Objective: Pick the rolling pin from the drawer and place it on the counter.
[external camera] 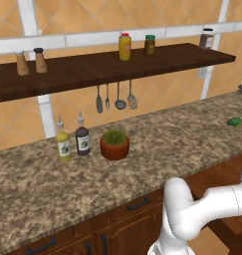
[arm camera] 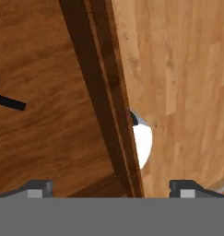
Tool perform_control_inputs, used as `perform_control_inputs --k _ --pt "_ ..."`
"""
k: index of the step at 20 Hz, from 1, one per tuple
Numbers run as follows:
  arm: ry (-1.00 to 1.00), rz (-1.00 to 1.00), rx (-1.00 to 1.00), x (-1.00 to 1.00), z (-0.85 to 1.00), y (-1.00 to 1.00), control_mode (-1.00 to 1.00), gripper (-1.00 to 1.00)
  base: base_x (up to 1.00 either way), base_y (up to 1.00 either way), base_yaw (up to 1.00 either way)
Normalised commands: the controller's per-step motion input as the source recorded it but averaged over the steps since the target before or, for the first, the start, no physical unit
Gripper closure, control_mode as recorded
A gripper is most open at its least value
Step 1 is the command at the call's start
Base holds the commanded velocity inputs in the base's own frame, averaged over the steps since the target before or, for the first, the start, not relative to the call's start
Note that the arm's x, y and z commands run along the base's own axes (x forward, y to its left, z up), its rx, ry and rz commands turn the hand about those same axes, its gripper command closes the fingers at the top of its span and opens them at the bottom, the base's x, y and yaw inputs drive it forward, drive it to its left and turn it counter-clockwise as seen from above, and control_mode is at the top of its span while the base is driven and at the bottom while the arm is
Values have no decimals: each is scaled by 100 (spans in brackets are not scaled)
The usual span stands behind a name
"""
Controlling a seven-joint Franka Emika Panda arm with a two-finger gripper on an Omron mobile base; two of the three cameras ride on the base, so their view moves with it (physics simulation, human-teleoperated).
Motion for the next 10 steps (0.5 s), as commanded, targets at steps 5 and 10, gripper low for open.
perform_control_inputs --k 5,10 --pt "-8 17 -13 83 -70 61 -100 -100 0 0 0" --pt "-25 22 -17 49 -85 73 -100 -100 0 0 0"
